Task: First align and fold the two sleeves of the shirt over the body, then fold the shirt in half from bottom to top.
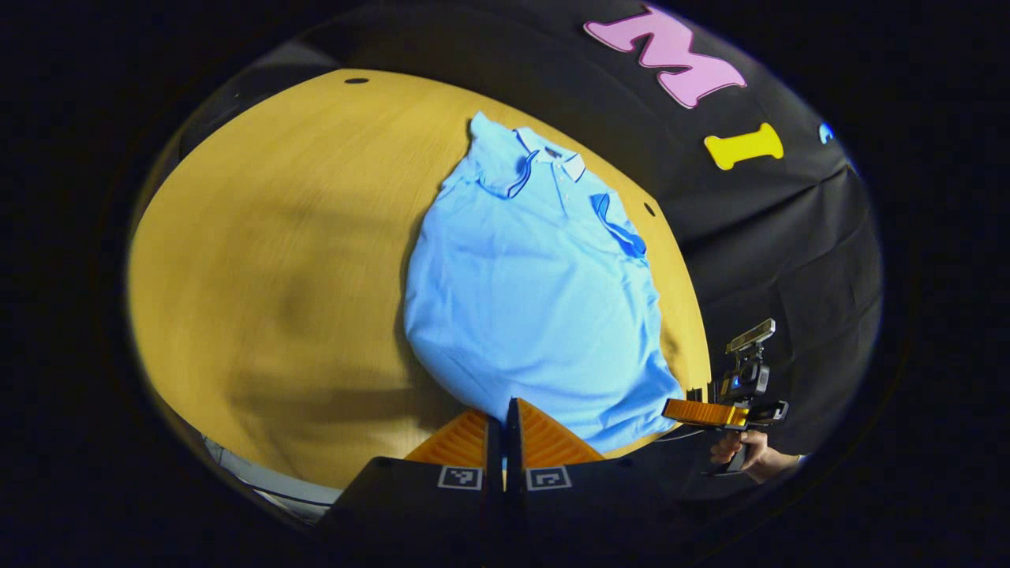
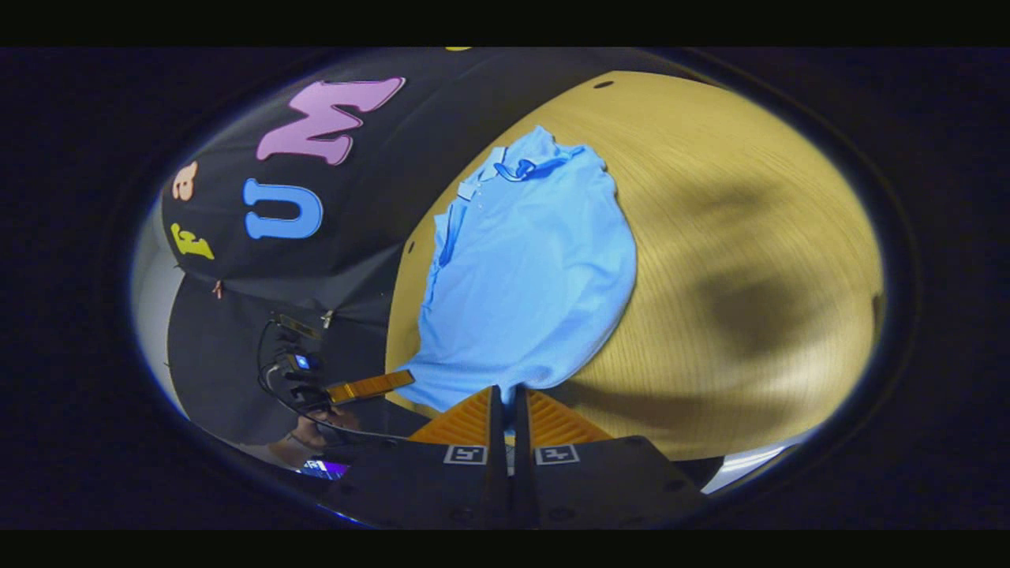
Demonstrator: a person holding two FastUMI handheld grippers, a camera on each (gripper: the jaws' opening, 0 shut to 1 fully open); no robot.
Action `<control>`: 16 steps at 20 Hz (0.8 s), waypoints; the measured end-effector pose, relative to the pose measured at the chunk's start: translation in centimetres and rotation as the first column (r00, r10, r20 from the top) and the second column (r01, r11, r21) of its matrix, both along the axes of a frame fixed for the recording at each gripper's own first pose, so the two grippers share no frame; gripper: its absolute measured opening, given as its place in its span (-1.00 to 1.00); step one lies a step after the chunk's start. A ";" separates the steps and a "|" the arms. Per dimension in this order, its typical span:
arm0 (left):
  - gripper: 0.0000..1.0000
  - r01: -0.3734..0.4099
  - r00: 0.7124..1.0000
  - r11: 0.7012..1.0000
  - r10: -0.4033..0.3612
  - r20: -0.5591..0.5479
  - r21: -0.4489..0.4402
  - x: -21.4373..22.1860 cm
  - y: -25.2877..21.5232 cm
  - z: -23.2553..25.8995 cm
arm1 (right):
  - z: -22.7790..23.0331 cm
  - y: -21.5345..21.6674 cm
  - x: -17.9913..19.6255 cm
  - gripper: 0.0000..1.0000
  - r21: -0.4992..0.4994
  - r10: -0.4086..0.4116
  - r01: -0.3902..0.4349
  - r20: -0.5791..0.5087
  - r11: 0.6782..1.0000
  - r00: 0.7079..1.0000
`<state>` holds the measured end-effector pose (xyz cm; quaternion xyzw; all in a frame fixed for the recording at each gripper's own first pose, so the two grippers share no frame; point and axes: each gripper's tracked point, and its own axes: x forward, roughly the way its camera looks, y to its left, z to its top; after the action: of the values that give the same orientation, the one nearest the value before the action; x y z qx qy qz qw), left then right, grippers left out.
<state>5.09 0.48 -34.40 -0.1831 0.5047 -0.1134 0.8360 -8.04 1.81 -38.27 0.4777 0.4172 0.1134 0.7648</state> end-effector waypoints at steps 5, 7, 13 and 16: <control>-0.88 0.073 0.990 0.996 -0.078 0.113 0.053 3.1 -0.5 3.4 | 3.8 -1.2 3.3 -0.86 -0.047 0.011 -0.006 0.116 0.999 0.993; -0.89 0.085 0.984 0.995 -0.093 0.154 0.058 4.8 -0.7 5.1 | 5.7 -1.8 5.1 -0.86 -0.074 0.023 -0.011 0.169 0.997 0.985; -0.89 0.132 0.950 0.983 -0.163 0.268 0.131 11.4 -1.3 9.6 | 10.1 -4.7 12.2 -0.86 -0.138 0.025 0.017 0.291 0.990 0.956; -0.89 0.127 0.927 0.982 -0.168 0.336 0.140 16.0 -1.8 12.2 | 11.7 -6.0 16.4 -0.86 -0.190 0.043 0.026 0.352 0.981 0.935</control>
<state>21.10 -1.35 -22.15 -0.0733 0.3680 -0.1769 0.9099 8.40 -4.17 -26.55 0.3719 0.2838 0.1604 0.8692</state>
